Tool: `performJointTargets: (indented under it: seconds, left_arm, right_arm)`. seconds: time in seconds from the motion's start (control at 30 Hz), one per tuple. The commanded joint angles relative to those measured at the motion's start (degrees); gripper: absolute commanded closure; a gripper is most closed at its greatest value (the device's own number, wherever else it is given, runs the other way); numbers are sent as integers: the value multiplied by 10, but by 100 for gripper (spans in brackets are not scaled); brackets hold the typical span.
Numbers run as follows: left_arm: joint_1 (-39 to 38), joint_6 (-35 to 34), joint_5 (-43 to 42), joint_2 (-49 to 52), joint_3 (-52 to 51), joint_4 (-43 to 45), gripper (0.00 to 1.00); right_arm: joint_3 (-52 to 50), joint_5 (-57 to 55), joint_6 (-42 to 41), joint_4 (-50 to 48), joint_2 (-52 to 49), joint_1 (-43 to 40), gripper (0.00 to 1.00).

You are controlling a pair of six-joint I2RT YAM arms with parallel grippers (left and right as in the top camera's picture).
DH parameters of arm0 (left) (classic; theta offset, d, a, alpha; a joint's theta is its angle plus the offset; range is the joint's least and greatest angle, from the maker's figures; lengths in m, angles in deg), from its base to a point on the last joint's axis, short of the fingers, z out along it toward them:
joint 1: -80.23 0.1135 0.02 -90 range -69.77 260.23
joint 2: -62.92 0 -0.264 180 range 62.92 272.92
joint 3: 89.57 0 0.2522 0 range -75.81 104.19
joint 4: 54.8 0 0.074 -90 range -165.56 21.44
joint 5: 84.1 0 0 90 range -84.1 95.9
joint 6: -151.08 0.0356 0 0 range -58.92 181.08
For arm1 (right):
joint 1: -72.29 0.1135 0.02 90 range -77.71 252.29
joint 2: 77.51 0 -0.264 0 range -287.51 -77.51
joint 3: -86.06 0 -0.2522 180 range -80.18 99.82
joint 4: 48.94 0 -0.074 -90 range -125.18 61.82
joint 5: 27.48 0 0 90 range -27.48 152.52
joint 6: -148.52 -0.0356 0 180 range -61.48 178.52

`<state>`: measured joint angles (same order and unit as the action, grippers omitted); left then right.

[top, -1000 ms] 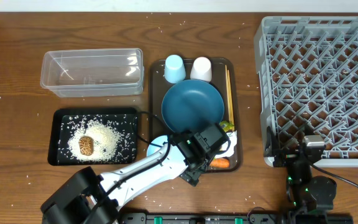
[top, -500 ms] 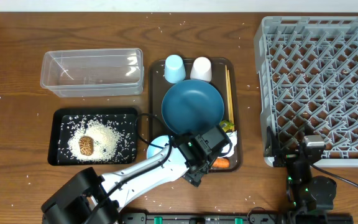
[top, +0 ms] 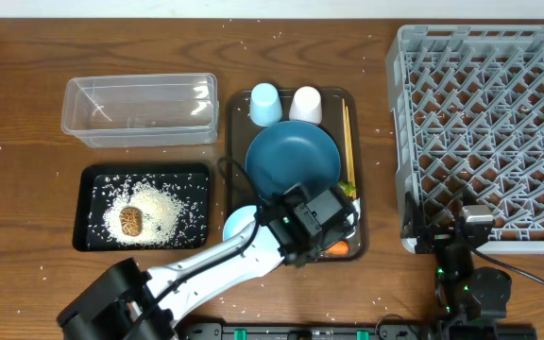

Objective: Sort waste into correct bins and load items into the dishwasher rack
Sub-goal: 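Release the plate and move the left gripper down to the snack wrapper, then grasp the yellow-green snack wrapper with the left gripper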

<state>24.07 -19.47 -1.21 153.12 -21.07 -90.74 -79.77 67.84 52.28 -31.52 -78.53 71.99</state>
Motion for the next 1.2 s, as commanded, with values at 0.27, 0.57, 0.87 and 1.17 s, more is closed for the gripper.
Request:
performJointTargets:
  seconds: [0.27,0.57,0.87,1.17]
  left_arm:
    - [-3,289,5,7,1,41,11]
    - [-3,332,13,37,1,39,11]
    - [-3,353,43,53,1,42,11]
    - [-3,397,112,53,1,29,11]
  right_arm:
    - [-1,-4,7,2,1,-3,1]
    - [-1,-4,7,2,1,-3,1]
    - [-1,-4,7,2,1,-3,1]
    - [-1,-4,7,2,1,-3,1]
